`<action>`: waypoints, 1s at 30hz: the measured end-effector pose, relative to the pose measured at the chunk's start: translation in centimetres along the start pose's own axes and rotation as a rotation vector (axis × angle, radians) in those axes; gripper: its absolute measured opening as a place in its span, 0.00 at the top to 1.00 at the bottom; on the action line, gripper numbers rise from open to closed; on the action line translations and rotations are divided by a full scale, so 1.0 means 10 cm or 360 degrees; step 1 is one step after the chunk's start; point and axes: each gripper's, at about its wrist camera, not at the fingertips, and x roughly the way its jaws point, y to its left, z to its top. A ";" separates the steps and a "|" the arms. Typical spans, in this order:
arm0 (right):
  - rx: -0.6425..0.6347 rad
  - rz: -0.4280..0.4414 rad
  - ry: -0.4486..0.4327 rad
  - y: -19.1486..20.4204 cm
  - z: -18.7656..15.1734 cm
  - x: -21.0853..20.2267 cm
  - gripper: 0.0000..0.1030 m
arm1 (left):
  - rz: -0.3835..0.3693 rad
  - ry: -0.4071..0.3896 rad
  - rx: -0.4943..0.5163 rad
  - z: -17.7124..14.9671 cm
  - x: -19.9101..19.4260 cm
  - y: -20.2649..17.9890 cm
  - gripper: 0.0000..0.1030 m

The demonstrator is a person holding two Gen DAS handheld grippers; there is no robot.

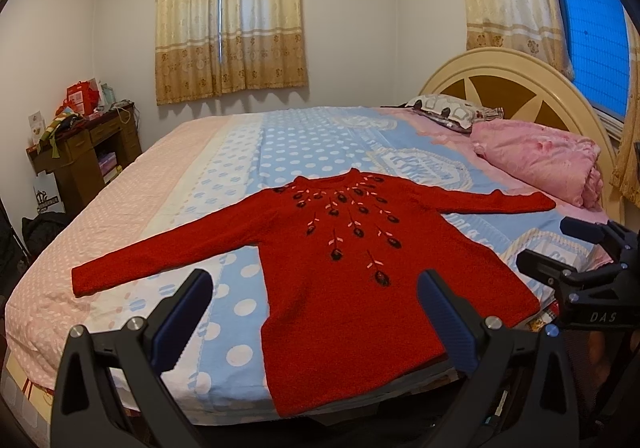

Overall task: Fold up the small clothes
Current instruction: 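Reach the right gripper to the sweater sleeve cuff and grasp it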

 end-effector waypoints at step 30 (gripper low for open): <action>0.0566 -0.0545 0.0344 -2.57 0.22 1.53 0.01 | 0.0183 0.0163 0.0114 0.49 1.84 0.46 0.00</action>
